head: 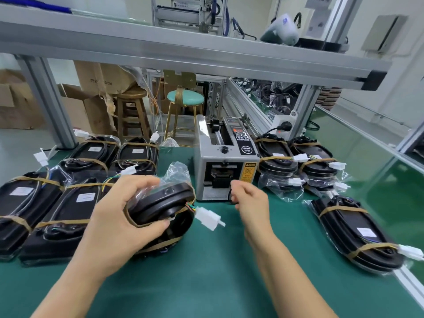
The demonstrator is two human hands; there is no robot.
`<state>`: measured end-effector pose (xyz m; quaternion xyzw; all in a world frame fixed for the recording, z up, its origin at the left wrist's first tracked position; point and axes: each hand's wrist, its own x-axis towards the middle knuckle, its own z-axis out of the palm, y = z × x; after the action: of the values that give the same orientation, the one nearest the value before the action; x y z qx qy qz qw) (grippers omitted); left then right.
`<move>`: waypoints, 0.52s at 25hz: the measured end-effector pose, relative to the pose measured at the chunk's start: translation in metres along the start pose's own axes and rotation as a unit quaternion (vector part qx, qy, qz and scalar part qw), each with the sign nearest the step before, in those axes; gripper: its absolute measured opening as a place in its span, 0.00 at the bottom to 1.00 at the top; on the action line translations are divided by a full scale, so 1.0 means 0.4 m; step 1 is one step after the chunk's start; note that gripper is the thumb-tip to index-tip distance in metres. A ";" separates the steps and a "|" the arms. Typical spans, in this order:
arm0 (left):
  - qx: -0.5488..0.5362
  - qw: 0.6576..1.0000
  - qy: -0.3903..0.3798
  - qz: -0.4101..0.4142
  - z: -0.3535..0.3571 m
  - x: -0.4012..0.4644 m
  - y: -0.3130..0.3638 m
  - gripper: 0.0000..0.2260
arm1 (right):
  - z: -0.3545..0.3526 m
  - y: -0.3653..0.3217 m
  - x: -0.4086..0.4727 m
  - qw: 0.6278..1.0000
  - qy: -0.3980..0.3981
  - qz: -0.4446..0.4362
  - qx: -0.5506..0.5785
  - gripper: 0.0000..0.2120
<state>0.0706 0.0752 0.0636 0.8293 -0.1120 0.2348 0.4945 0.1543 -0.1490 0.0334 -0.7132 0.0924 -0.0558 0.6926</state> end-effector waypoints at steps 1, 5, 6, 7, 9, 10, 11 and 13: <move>0.000 1.000 -0.002 0.004 0.005 0.001 0.003 0.25 | 0.008 -0.006 0.010 1.000 0.026 -0.004 -0.001 0.07; -0.054 0.999 -0.004 -0.008 0.014 -0.009 -0.001 0.26 | 0.028 -0.030 -0.004 0.994 -0.082 -0.059 -0.029 0.17; -0.083 0.996 -0.006 -0.015 0.012 -0.012 0.000 0.27 | 0.026 -0.021 -0.020 0.981 -0.172 -0.074 -0.048 0.24; -0.109 0.994 -0.010 -0.014 0.007 -0.013 -0.001 0.27 | 0.028 -0.014 -0.039 0.956 -0.273 -0.078 -0.071 0.33; -0.153 0.988 -0.032 0.005 -0.005 -0.010 -0.003 0.27 | 0.034 -0.014 -0.074 0.908 -0.407 -0.064 -0.081 0.51; -0.179 0.983 -0.044 0.009 -0.013 -0.006 -0.005 0.27 | 0.036 -0.021 -0.086 0.895 -0.438 -0.059 -0.059 0.53; -0.208 0.977 -0.055 0.004 -0.021 -0.003 -0.005 0.27 | 0.037 -0.033 -0.095 0.888 -0.453 -0.068 -0.026 0.51; -0.251 0.965 -0.076 -0.015 -0.033 0.004 0.001 0.28 | 0.047 -0.059 -0.113 0.889 -0.445 -0.101 0.042 0.42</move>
<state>0.0680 0.0867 0.0701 0.6952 -0.1925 0.1282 0.6806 0.1153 -0.1207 0.0584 -0.6386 -0.3006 0.1939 0.6813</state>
